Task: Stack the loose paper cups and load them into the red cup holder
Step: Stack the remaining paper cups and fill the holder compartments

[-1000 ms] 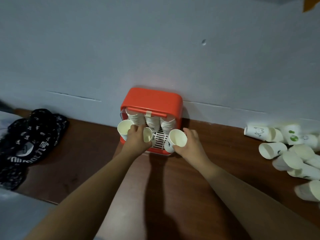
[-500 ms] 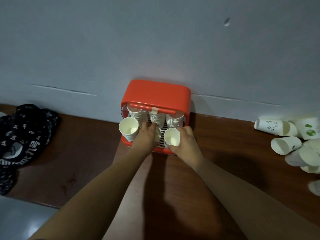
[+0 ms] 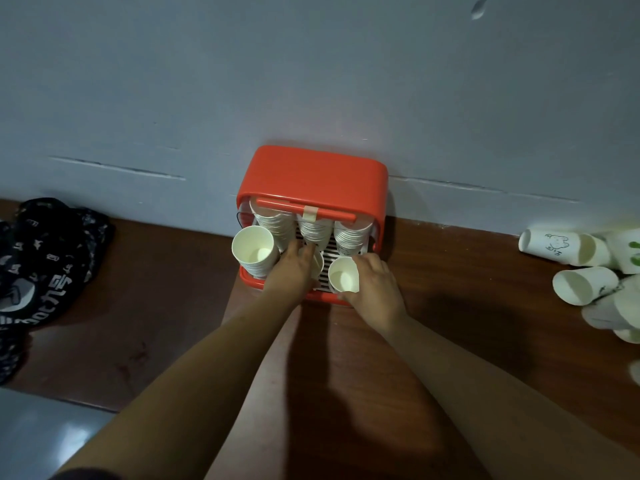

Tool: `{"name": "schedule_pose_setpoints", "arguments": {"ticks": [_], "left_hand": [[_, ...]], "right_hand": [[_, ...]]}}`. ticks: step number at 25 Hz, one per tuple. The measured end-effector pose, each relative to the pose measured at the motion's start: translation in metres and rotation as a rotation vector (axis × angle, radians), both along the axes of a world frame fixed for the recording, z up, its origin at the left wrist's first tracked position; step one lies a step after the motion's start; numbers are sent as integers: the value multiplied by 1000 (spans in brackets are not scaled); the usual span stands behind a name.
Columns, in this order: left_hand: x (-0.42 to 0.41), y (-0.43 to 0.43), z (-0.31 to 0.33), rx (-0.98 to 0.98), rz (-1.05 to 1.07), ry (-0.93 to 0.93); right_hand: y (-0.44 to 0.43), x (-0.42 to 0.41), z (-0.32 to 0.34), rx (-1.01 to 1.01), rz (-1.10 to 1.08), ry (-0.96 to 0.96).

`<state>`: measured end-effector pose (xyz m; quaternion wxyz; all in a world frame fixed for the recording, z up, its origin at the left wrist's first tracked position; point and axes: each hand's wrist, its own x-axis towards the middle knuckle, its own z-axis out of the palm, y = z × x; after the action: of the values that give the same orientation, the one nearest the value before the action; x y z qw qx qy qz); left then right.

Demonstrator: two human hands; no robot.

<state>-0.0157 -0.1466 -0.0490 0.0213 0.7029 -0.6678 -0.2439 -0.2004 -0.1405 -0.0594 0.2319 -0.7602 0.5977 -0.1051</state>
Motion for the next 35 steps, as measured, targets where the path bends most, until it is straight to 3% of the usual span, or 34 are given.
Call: {"name": "schedule_pose_setpoints", "arguments": {"ticks": [9,16,21,27,31,35], "left_hand": [[-1,11,16,-108,5,67],[-48,19,70,-187,-23,111],[-165,13,113,-159,-307,209],[-338,3,134,-153,-415,262],[-441,-11,120,-117,-455,242],[-512,-23,80,-34,-565,141]], "right_hand": [[0,-8,11,6,35,7],[27,-101,60,66,-127,20],[57,-244,96,68,-342,68],[93,-431,119,0,-599,92],[99,-519,110,71,-624,133],[102,-551,76,57,-470,167]]}}
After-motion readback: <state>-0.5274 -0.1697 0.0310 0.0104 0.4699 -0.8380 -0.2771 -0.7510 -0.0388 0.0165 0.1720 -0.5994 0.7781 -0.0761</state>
